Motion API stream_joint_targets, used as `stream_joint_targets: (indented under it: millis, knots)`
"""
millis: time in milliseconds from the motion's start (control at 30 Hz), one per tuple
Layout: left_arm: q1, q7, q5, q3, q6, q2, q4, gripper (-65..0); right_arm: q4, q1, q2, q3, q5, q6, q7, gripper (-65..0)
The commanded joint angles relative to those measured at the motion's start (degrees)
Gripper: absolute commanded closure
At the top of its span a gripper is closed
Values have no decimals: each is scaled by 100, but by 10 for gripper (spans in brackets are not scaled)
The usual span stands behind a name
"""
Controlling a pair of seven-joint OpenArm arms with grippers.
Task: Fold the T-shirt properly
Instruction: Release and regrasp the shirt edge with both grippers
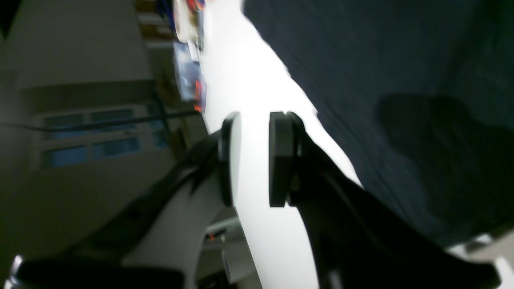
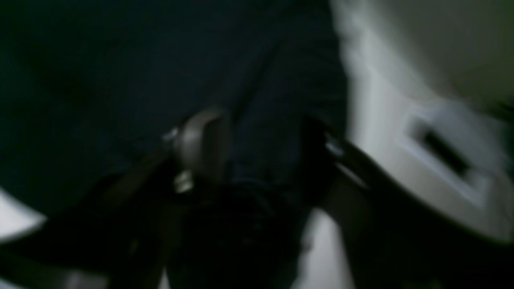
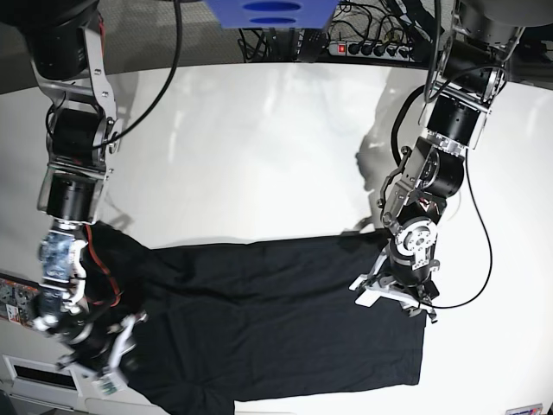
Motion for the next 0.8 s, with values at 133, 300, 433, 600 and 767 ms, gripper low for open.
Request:
stream_joint_targets:
  millis: [133, 300, 433, 600, 767]
  knots:
    - [500, 6, 405, -1, 90, -50, 668, -100, 963, -778, 45, 56, -2, 19, -246, 0]
    - [922, 6, 669, -1, 90, -41, 712, -103, 1182, -1490, 45, -208, -2, 19, -246, 0]
    - [930, 6, 326, -53, 98, -33, 712, -103, 1147, -1561, 45, -208, 25, 19, -246, -161]
    - [798, 6, -1221, -836, 107, 486, 941, -104, 1130, -1552, 45, -164, 42, 19, -246, -221]
    - [675, 6, -2179, -1434, 98, 803, 950, -227, 831, -1552, 18, -155, 60, 19, -246, -173]
